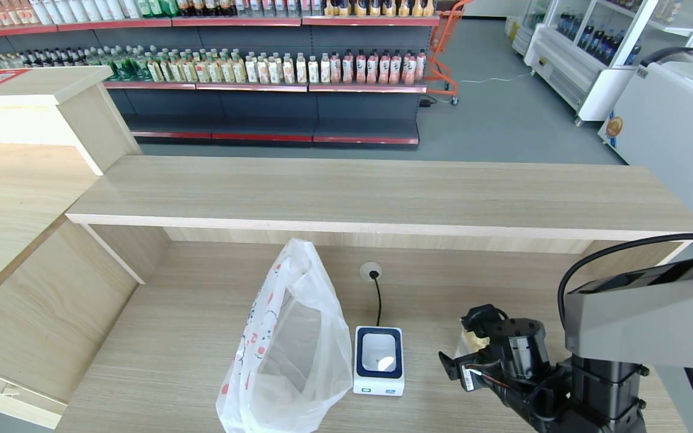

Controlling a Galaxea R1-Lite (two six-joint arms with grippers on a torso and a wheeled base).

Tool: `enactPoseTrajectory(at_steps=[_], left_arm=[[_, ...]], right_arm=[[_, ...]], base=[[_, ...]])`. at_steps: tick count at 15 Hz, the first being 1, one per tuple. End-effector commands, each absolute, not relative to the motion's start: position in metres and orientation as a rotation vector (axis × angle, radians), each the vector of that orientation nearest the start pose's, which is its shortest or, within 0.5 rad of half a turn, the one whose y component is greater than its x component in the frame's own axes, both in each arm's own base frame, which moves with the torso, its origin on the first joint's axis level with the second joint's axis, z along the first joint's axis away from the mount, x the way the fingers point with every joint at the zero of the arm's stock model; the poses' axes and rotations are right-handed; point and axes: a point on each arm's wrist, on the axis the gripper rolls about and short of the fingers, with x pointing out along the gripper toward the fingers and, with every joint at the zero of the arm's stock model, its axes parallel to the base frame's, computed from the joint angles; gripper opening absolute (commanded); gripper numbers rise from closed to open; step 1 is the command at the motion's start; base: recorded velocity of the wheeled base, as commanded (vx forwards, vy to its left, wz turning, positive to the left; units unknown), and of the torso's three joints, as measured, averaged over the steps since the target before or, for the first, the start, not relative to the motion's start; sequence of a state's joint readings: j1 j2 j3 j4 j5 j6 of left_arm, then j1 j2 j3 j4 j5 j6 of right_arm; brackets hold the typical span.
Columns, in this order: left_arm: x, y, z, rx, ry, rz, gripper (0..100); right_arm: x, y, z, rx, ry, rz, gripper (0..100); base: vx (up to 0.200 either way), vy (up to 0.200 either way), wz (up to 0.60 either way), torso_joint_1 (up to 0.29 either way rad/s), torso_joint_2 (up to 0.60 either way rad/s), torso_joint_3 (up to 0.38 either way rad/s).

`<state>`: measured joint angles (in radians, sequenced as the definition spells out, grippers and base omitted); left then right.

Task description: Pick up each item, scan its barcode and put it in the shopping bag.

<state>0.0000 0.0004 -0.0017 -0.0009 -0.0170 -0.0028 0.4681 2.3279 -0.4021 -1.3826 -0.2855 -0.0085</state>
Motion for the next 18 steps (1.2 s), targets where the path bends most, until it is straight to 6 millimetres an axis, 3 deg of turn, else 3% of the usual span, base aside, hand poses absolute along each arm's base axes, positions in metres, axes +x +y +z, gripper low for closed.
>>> enactPoseTrajectory(at_steps=[1, 3, 4, 13, 16, 18], left_arm=[[-0.023, 0.0, 0.076, -0.003, -0.003, -0.017, 100], [-0.023, 0.0, 0.076, -0.003, -0.003, -0.017, 100], [-0.023, 0.0, 0.076, -0.003, -0.002, -0.017, 100], [-0.023, 0.0, 0.076, -0.003, -0.003, -0.017, 100], [-0.023, 0.0, 0.076, -0.003, -0.002, -0.017, 100], [-0.023, 0.0, 0.076, -0.003, -0.003, -0.017, 100]], right_arm=[[0.277, 0.133, -0.027, -0.207, 0.499, 0.183, 100], [0.279, 0.135, -0.025, -0.199, 0.489, 0.189, 100], [0.282, 0.136, -0.024, -0.194, 0.467, 0.195, 0], [0.29, 0.14, -0.02, -0.202, 0.417, 0.197, 0], [0.293, 0.14, 0.004, -0.09, 0.36, 0.242, 0], [0.293, 0.12, 0.041, -0.015, 0.3, 0.362, 0]], base=[[0.0, 0.0, 0.0, 0.0, 0.0, 0.0], [0.0, 0.0, 0.0, 0.0, 0.0, 0.0], [0.0, 0.0, 0.0, 0.0, 0.0, 0.0], [0.0, 0.0, 0.0, 0.0, 0.0, 0.0], [0.0, 0.0, 0.0, 0.0, 0.0, 0.0], [0.0, 0.0, 0.0, 0.0, 0.0, 0.0]])
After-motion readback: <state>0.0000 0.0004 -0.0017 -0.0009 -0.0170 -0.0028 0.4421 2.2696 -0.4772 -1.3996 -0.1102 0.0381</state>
